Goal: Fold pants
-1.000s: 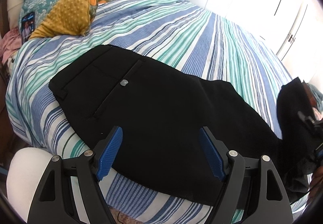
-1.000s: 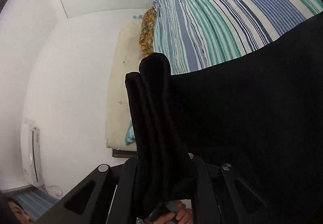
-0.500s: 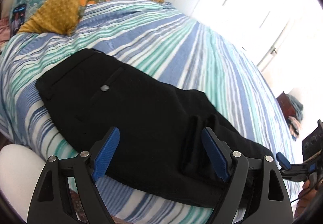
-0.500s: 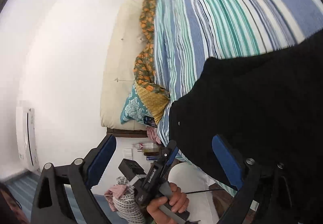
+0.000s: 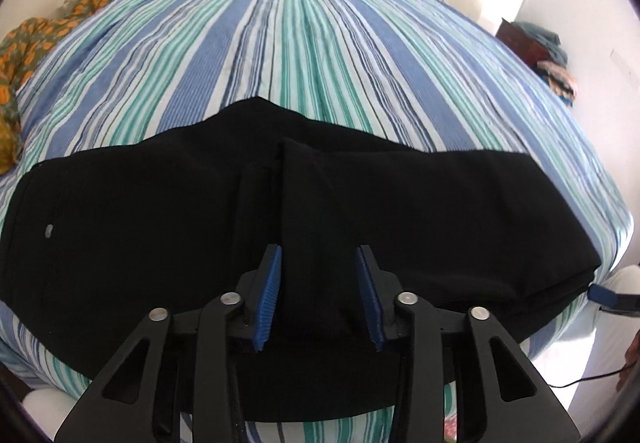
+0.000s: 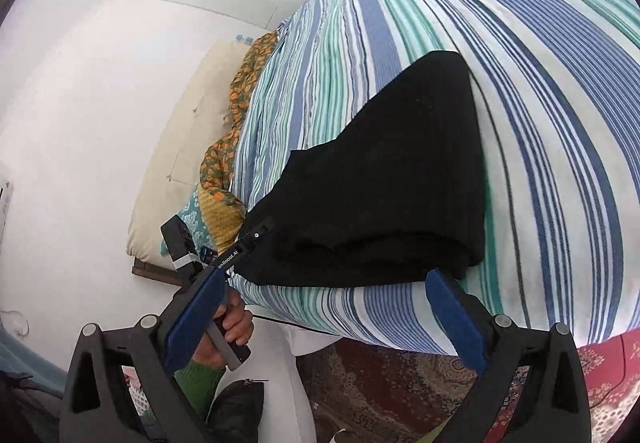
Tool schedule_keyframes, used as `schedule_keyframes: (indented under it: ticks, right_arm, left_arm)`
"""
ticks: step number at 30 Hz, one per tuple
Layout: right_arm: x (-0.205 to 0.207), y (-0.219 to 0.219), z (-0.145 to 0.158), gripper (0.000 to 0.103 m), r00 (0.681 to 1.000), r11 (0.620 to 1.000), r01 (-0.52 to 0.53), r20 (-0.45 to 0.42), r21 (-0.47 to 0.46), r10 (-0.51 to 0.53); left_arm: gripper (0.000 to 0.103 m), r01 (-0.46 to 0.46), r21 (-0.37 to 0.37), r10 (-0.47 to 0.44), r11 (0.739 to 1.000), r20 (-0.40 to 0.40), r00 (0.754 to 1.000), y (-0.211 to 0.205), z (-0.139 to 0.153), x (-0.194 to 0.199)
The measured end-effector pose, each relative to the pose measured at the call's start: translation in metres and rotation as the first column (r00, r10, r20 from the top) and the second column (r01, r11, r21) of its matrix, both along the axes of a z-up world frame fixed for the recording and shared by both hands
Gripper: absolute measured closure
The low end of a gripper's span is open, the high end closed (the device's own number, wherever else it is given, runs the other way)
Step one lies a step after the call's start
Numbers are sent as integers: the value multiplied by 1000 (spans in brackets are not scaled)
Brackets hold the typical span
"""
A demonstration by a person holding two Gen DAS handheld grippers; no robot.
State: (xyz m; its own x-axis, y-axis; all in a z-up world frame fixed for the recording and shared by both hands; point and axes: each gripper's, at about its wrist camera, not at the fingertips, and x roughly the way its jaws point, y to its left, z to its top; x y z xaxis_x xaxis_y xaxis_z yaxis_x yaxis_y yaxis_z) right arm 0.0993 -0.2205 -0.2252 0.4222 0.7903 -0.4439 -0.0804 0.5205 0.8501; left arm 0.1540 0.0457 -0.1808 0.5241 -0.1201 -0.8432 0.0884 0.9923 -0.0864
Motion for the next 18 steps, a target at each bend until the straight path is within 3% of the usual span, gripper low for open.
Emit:
schedule_keyframes:
  ticks: [1, 4, 7, 9, 11, 14, 15, 16, 18]
  right_arm:
    - [-1, -3, 0, 3, 1000, 1000, 4, 1, -1, -4]
    - [-2, -8, 9, 3, 999, 1000, 1, 41, -7, 0]
    - [-4, -11, 19, 3, 995, 999, -2, 97, -38, 6]
    - [-6, -13, 21, 3, 993, 999, 0, 115, -42, 5]
    - [-6, -17, 14, 3, 995, 999, 0, 96, -34, 3]
    - [-2, -16, 8, 3, 998, 1000, 1, 64, -20, 0]
    - [-3, -17, 9, 3, 997, 1000, 0, 74, -24, 2]
    - [-4, -18, 12, 3, 996, 999, 1, 91, -34, 2]
    - [-8, -21, 18, 3, 993, 998, 16, 119, -56, -9]
  left_arm:
    - [92, 0, 37, 1, 999, -20, 1000, -3, -5, 3]
    - [95, -18, 30, 19, 999, -30, 999, 2, -4, -3]
    - [95, -78, -25, 78, 997, 1, 997, 21, 13, -14]
    - [94, -83, 1, 83, 997, -34, 996, 27, 1, -11]
    - [91, -66, 36, 68, 997, -67, 995, 25, -10, -6]
    - [82, -82, 24, 83, 996, -42, 996, 25, 3, -9]
    - [66, -93, 5, 93, 996, -11, 996, 27, 10, -11]
    - [40, -108, -4, 108, 994, 25, 994, 29, 17, -13]
    - [18, -146, 29, 144, 989, 77, 987, 32, 24, -12]
